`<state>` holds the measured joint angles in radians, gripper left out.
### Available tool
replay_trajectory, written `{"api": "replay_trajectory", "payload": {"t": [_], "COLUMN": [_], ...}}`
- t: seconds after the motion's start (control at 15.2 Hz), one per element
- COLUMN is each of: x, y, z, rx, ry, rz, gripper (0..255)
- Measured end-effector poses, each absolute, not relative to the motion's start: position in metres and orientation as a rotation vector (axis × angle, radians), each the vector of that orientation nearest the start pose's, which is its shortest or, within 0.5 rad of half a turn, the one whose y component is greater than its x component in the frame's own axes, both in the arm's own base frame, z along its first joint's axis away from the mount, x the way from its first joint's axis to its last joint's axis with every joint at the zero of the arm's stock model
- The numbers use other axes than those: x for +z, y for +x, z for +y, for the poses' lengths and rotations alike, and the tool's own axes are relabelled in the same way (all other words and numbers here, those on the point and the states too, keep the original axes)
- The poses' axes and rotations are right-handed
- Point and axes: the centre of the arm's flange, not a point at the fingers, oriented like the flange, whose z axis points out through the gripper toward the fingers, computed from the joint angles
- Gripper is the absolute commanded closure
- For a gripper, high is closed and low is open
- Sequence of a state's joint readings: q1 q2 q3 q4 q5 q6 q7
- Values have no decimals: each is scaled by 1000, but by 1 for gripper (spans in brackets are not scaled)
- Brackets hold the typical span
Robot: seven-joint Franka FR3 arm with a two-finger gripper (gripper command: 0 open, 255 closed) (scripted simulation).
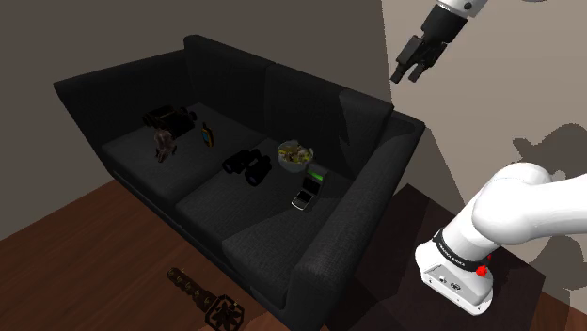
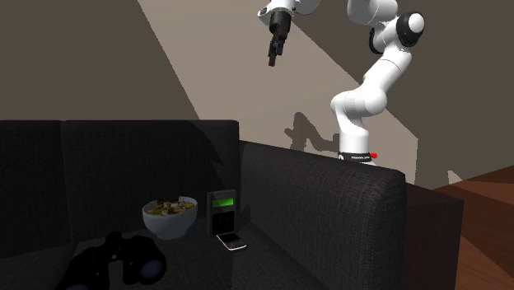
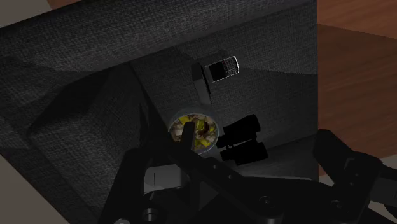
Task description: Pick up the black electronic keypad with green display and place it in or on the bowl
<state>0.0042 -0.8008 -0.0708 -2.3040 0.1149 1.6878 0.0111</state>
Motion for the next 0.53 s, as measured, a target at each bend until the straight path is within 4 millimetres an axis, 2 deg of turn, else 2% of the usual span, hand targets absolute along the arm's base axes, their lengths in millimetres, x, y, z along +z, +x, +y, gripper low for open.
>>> {"api": "replay_trajectory", "payload": {"t": [0.13,0.33,0.53], "x": [627,601,565], "y": [319,337,359], "z": [-17,-15,-11], "rx": [-274,-262,-247], "ry": [-2966,-2975,-2985], "rz": [93,87,81], "gripper": [0,0,0]}}
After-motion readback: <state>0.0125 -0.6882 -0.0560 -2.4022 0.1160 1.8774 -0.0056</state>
